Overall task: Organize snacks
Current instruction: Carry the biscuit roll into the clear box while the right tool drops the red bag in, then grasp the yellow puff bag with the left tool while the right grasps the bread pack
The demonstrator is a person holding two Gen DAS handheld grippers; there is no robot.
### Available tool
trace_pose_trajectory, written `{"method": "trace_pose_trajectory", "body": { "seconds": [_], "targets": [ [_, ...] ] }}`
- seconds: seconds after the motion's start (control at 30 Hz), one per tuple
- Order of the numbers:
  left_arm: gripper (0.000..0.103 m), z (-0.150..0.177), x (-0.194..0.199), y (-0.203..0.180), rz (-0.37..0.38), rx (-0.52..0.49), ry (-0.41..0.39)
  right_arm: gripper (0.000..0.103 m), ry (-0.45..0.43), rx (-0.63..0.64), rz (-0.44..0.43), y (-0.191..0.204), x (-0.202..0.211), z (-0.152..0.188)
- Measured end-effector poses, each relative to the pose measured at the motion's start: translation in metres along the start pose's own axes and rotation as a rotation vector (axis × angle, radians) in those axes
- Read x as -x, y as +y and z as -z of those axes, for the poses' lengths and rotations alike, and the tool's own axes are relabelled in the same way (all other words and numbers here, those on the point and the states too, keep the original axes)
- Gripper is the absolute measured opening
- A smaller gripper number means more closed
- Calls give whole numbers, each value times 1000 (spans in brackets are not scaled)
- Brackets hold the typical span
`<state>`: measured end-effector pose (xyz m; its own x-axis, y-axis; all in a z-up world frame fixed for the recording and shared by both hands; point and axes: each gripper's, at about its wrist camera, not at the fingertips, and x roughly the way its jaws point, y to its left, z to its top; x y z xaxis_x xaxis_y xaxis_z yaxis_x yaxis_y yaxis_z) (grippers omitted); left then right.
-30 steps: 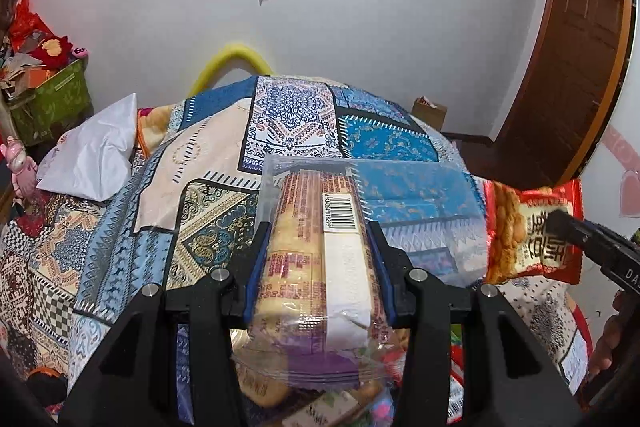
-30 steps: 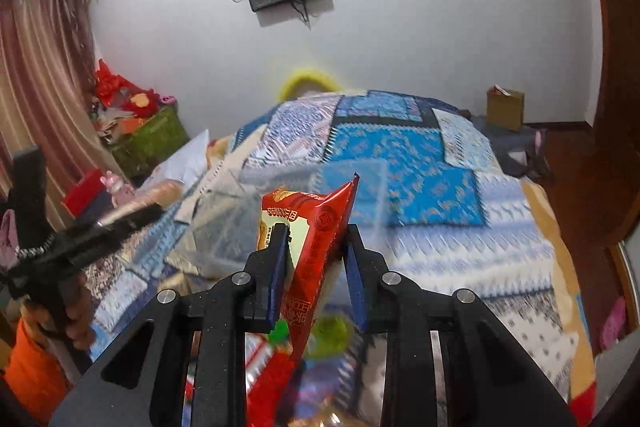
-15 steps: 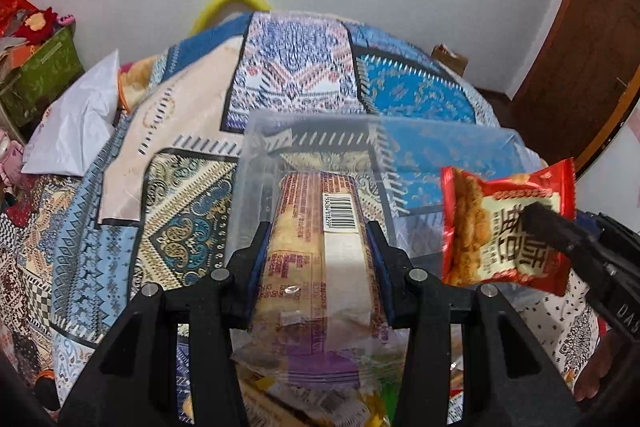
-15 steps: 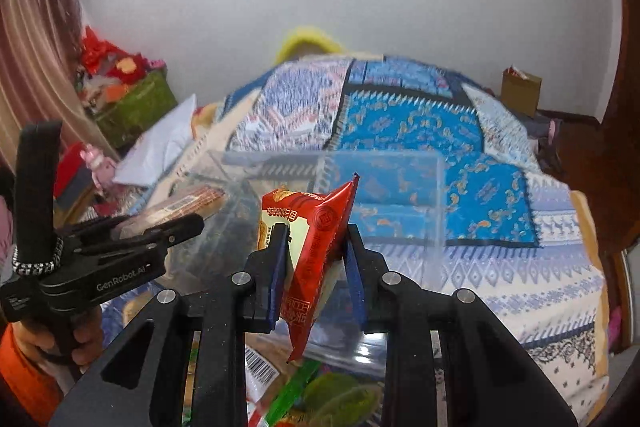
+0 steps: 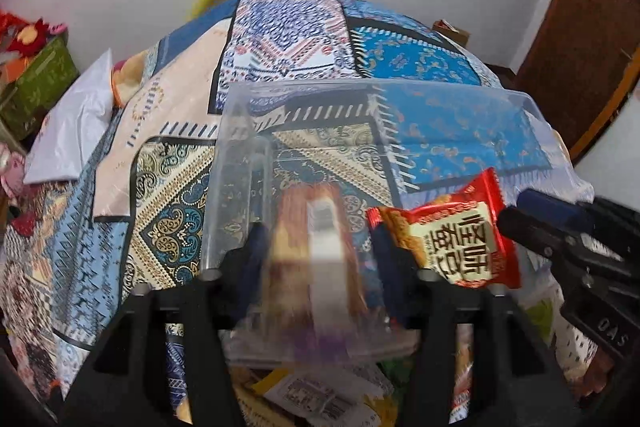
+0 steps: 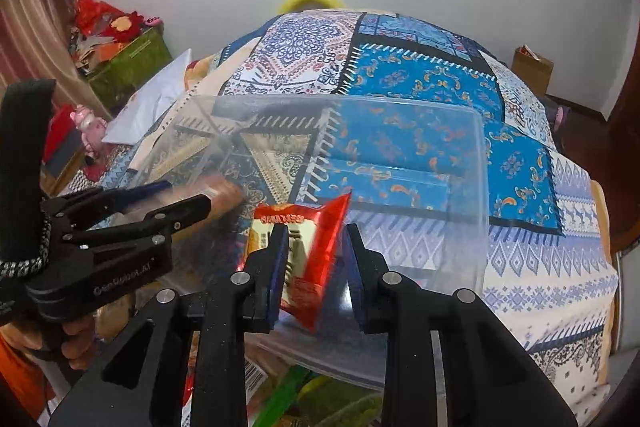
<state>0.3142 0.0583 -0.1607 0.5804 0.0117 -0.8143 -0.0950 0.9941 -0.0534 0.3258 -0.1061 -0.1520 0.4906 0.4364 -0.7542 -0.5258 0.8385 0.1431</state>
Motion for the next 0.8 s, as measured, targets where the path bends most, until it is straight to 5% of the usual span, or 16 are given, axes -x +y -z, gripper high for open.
{"method": "trace_pose_trajectory", "body": {
  "seconds": [0.17, 0.57, 0.8],
  "targets": [
    [67, 1, 29, -7, -5, -46, -66, 51, -58, 0, 8, 2, 24, -1],
    [71, 37, 123, 4, 3, -26, -183, 71, -190, 11, 24, 5, 111, 31],
    [73, 88, 147, 12, -1, 1, -153, 80, -183, 11, 49, -2, 137, 76]
  ]
}}
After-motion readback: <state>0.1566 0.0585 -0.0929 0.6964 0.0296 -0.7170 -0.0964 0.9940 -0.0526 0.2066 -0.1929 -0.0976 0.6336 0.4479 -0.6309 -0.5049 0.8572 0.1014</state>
